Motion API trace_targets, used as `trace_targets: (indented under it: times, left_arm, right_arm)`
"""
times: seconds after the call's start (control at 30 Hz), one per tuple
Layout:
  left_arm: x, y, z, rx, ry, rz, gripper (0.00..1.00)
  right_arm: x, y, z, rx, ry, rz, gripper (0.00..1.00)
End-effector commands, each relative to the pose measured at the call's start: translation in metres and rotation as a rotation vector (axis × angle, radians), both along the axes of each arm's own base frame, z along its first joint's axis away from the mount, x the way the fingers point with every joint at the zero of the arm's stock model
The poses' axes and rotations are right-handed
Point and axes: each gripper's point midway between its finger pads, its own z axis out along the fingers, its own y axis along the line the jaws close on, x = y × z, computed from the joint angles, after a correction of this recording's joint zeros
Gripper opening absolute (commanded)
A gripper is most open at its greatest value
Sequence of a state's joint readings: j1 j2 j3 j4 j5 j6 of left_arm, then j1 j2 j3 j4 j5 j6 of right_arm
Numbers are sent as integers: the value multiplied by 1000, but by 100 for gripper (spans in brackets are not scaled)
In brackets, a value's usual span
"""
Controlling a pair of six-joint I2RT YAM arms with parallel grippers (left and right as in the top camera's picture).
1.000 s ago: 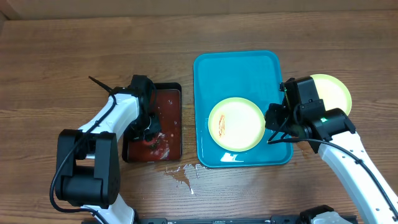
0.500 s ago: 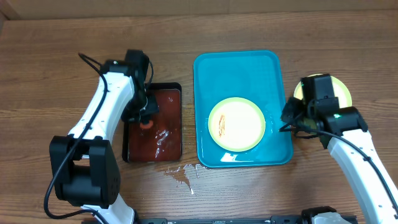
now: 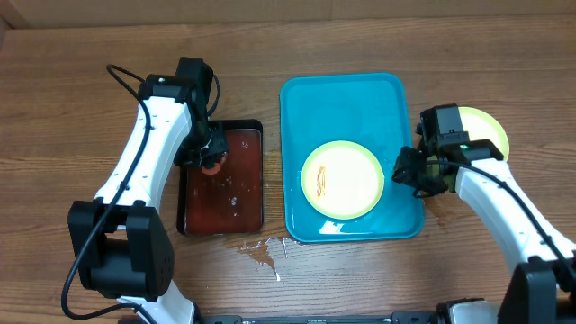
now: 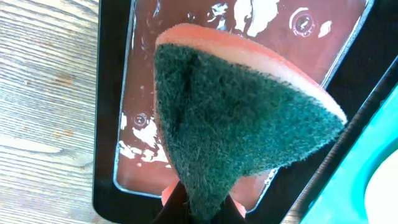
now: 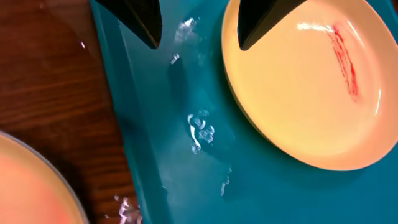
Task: Clean dirty plates on tray and stack at the side
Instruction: 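Grasp the sponge in the black basin with the left gripper, then carry the sponge with the left gripper onto the yellow plate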
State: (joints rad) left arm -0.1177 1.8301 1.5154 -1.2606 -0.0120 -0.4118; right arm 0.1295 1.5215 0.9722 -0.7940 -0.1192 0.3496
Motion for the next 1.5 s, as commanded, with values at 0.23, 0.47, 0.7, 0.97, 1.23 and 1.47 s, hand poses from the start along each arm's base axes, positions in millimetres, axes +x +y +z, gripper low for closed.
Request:
trace_targets:
  times: [0.23,0.47,0.7,0.97,1.23,1.47]
  left_arm:
    - [6,-2,10,-10,-36,-24,4]
    - [6,-2,10,-10,-36,-24,4]
    - [7,-2,10,-9,-39,-32,4]
    - [12,-3,20,-11,-59,-36,4]
    - [17,-11,37,-39,-85,-47,4]
    - [19,-29,38,-19,-106,-102,5]
  right_arm:
    - [-2,16,-33,64,80,96,42]
    - [-7,39,-36,96,77,222,42]
    - [-1,28,-43,-21,67,163,42]
    - [-6,36,-60,13,123,184,25]
    - [-8,57,-61,16,106,246,11]
    - [-9,58,-61,12,105,252,8]
